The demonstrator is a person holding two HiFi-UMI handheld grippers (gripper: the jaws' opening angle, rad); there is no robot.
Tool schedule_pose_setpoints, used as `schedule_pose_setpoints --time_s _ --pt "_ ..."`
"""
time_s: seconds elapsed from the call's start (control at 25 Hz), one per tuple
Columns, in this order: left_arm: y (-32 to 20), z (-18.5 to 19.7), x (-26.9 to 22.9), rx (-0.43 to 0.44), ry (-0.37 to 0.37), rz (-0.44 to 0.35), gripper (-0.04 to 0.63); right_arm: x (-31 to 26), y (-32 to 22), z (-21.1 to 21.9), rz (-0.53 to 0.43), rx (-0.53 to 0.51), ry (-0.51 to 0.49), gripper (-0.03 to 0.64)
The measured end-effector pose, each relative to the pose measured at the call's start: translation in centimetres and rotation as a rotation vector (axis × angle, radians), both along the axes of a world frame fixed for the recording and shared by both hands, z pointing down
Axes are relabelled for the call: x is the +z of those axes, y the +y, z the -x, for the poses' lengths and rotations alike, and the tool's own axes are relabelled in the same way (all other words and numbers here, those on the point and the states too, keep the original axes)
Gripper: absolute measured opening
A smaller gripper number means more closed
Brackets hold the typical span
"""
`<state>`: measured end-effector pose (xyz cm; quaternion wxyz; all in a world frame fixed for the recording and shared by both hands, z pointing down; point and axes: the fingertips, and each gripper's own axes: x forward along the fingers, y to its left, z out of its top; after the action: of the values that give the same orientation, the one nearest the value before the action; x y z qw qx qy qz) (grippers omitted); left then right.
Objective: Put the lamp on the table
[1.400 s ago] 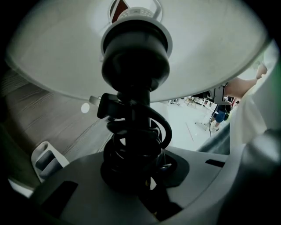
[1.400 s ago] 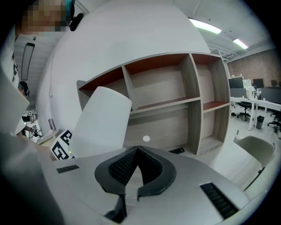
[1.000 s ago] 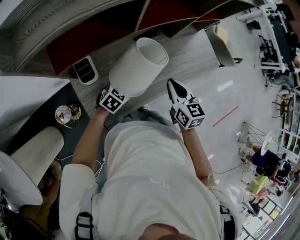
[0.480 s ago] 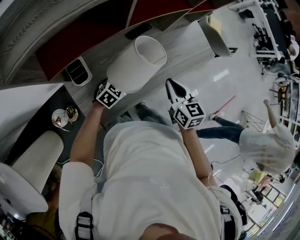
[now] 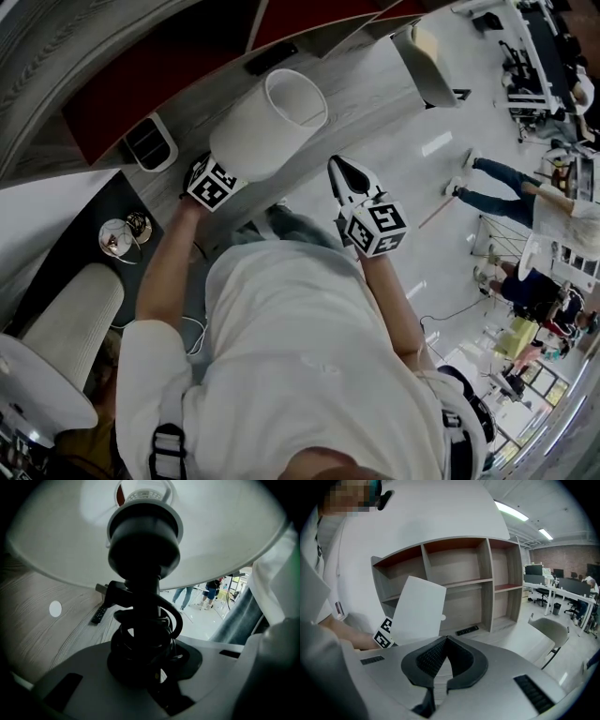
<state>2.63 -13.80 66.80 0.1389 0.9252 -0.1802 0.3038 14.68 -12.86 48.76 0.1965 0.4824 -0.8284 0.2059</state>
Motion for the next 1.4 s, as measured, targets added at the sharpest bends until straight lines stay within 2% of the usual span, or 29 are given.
schedule_pose_setpoints --time_s 0.36,0.52,0.72,0.96,1.12,1.4 --pt "0.1 0.4 0.8 0.029 0.004 -0.014 0.078 0.4 -0.1 0.2 0.016 -0.008 0.018 0.029" --pt "-0.2 0.5 0.4 0.021 0.041 -0.027 0.084 0.5 -0.2 0.4 0.018 -0.009 0.018 0.029" --pt "-0.2 1.1 0.6 -0.01 0.033 -0.014 0.106 0.7 0.0 0.9 0.023 -0.016 0.02 0.029" --pt "0.6 1.6 0.5 0.015 0.033 -0.018 0.126 0.8 0.3 1.2 0.024 -0.023 0.023 0.029" --pt "0.4 1.9 -1.2 -0.006 0.059 -0.052 0.137 1.1 0.6 1.6 0.029 -0.031 0.024 0.029" --pt "1.2 3.3 -0.2 -0.028 0.051 -0.028 0.183 1.5 0.8 2.5 0.036 -0.056 0.031 0.029"
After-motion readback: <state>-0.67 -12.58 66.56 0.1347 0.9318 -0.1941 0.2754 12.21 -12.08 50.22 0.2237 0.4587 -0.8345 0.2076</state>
